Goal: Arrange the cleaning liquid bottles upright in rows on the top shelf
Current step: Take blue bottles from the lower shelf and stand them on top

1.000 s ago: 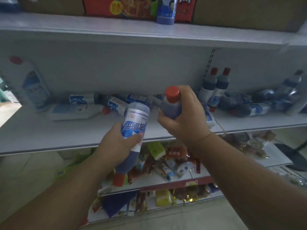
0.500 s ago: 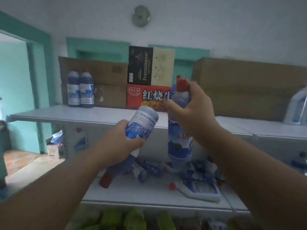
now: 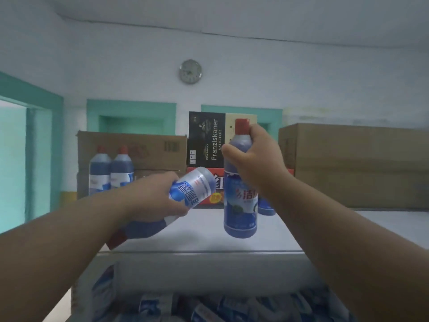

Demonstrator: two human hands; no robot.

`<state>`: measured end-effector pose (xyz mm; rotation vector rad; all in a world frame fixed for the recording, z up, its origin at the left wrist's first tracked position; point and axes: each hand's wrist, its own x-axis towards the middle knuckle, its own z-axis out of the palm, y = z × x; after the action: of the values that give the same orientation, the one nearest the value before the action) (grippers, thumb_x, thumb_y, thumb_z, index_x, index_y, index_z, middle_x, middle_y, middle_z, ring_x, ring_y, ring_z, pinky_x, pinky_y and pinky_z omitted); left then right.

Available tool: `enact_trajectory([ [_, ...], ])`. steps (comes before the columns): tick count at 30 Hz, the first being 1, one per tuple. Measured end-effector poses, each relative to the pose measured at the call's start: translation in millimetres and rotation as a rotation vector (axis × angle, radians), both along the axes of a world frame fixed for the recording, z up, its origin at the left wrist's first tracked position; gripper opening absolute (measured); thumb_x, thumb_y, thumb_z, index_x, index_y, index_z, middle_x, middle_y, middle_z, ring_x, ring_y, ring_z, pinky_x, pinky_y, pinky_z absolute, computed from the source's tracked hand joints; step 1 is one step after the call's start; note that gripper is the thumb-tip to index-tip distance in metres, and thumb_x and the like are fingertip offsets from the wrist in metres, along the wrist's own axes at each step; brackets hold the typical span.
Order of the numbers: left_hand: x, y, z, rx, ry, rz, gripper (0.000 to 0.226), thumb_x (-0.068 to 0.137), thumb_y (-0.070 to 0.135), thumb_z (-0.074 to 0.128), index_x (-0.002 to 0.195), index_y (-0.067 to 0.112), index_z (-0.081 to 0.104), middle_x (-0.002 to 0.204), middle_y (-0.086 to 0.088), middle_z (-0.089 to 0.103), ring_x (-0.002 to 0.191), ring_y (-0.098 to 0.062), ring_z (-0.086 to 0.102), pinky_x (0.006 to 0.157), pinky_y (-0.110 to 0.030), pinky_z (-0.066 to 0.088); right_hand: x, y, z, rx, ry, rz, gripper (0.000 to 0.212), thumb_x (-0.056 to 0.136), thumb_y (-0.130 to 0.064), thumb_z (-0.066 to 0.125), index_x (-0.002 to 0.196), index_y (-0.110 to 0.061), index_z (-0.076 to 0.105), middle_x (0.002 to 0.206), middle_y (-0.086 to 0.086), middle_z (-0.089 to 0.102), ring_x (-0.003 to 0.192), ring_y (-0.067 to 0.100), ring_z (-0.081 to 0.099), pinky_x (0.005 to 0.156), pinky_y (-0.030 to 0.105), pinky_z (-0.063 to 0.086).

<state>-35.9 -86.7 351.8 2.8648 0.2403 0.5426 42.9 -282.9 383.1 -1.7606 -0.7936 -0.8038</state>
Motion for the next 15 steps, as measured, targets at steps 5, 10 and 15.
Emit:
enact_trajectory([
  [5, 61.7, 26.5, -10.4, 0.093, 0.11, -0.135, 0.041, 0.077, 0.045, 0.077, 0.108, 0.032, 0.054, 0.094, 0.011, 0.064, 0.084, -0.008, 0.064, 0.083, -0.033, 0.058, 45.3, 28.2, -8.4, -0.036, 0.053, -0.089, 0.027, 0.082, -0.034, 0.07, 0.102, -0.023, 0.055, 0.088, -0.005, 0.064, 0.079, 0.013, 0.064, 0.064, 0.026, 0.055],
  [10, 107.1, 40.3, -21.1, 0.133, 0.168, -0.257, 0.043, 0.075, 0.043, 0.079, 0.11, 0.033, 0.056, 0.098, 0.012, 0.065, 0.086, -0.008, 0.064, 0.083, -0.034, 0.058, 74.5, 36.9, -21.6, -0.064, 0.11, -0.149, 0.033, 0.082, -0.037, 0.069, 0.108, -0.025, 0.054, 0.098, -0.005, 0.066, 0.086, 0.012, 0.066, 0.073, 0.034, 0.061],
  [15, 127.6, 47.3, -34.4, 0.131, 0.219, -0.309, 0.044, 0.073, 0.043, 0.078, 0.111, 0.034, 0.059, 0.098, 0.013, 0.066, 0.086, -0.006, 0.064, 0.083, -0.034, 0.058, 95.8, 35.7, -31.1, -0.1, 0.113, -0.204, 0.03, 0.084, -0.037, 0.069, 0.106, -0.025, 0.054, 0.098, -0.004, 0.067, 0.086, 0.013, 0.066, 0.074, 0.036, 0.062],
])
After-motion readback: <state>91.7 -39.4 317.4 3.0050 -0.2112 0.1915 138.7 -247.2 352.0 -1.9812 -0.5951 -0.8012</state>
